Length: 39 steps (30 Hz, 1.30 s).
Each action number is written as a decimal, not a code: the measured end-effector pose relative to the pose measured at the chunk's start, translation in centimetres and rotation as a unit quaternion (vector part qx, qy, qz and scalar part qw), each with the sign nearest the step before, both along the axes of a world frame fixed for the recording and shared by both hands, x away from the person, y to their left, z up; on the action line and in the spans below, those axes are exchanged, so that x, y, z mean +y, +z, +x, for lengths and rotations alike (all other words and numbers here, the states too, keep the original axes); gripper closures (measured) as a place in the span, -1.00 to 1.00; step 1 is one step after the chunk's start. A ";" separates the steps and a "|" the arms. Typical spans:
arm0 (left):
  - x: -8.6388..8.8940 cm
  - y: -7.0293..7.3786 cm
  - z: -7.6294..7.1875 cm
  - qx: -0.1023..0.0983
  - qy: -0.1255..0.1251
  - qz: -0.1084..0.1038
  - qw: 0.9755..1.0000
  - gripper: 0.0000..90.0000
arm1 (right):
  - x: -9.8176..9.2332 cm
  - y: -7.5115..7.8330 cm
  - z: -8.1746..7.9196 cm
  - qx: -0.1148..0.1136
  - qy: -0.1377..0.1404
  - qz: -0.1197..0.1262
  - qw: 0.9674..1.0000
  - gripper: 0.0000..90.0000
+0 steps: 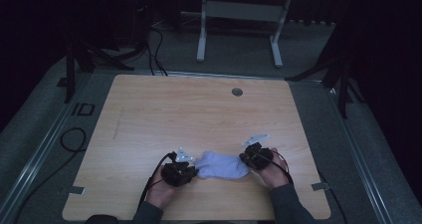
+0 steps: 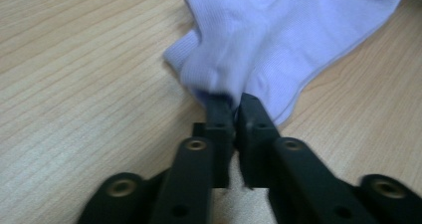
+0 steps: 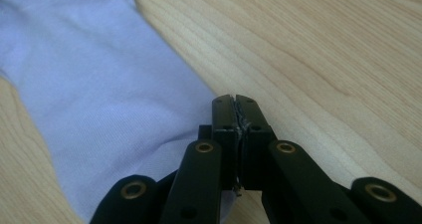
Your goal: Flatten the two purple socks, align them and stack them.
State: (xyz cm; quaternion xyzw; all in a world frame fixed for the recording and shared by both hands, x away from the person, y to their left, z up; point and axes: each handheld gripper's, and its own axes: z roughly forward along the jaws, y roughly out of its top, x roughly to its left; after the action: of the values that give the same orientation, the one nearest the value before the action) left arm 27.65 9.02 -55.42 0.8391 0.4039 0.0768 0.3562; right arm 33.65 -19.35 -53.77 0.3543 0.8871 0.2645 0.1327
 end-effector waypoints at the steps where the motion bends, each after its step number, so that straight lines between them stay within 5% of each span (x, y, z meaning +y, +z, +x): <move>1: 0.1 0.1 0.0 -0.001 0.004 -0.006 1.000 0.66 | 0.0 -0.1 0.0 0.001 0.000 0.001 1.000 0.94; 9: 1.2 1.4 -0.2 -0.033 0.015 -0.048 0.998 0.46 | 0.0 -0.3 -0.1 0.000 0.002 0.002 1.000 0.75; 14: 1.0 1.7 -0.3 -0.044 0.009 -0.053 0.998 0.46 | -0.2 0.1 -0.4 -0.006 0.002 0.013 1.000 0.58; 23: 1.3 1.9 -0.3 -0.051 0.019 -0.051 0.997 0.38 | -1.4 0.9 -1.4 -0.026 -0.029 0.081 0.996 0.27; 31: 2.0 1.8 0.1 -0.069 0.048 -0.022 0.996 0.24 | -4.0 0.9 -1.7 -0.034 -0.082 0.117 0.989 0.18; 39: 2.9 1.1 0.9 -0.085 0.099 0.035 0.991 0.22 | -7.1 0.3 -1.5 -0.046 -0.146 0.126 0.980 0.17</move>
State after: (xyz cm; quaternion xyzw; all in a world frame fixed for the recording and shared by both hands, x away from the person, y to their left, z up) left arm 28.55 11.94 -54.36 0.7976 0.4498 0.1971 0.3504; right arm 32.12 -26.42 -53.51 0.4818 0.7783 0.3675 0.1647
